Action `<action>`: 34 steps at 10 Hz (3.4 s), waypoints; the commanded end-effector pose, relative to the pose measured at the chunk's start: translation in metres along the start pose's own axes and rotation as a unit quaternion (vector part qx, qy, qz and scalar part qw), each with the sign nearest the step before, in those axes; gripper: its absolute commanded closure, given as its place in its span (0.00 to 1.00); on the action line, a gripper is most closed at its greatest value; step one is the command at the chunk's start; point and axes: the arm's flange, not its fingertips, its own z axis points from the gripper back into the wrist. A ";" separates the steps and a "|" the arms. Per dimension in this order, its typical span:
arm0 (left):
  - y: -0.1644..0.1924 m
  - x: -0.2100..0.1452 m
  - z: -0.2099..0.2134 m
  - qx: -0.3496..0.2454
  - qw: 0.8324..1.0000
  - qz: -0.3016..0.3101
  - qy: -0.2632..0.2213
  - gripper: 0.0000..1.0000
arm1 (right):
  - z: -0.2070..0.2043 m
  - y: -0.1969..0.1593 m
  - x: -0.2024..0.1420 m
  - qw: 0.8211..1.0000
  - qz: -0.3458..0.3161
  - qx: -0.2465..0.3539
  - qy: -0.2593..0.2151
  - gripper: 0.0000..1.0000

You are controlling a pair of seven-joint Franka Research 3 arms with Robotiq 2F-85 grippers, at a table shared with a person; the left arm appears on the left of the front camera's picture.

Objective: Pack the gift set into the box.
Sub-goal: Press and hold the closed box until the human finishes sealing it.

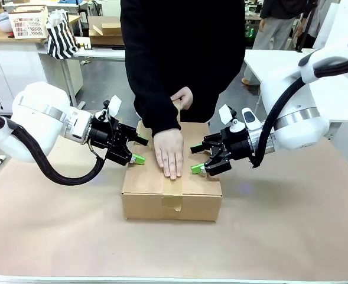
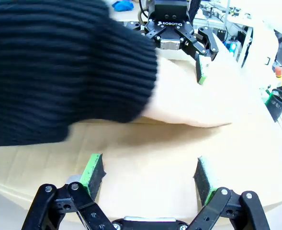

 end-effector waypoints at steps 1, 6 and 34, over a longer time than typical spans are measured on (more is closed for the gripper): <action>-0.002 -0.002 0.000 -0.004 1.000 0.000 0.000 0.00 | -0.001 0.001 -0.002 1.000 -0.002 -0.001 0.003 0.00; -0.002 -0.002 0.000 -0.004 1.000 0.000 0.000 0.00 | -0.001 0.001 -0.002 1.000 -0.002 -0.001 0.003 0.00; -0.002 -0.002 0.000 -0.004 1.000 0.000 0.000 0.00 | -0.001 0.001 -0.002 1.000 -0.002 -0.001 0.003 0.00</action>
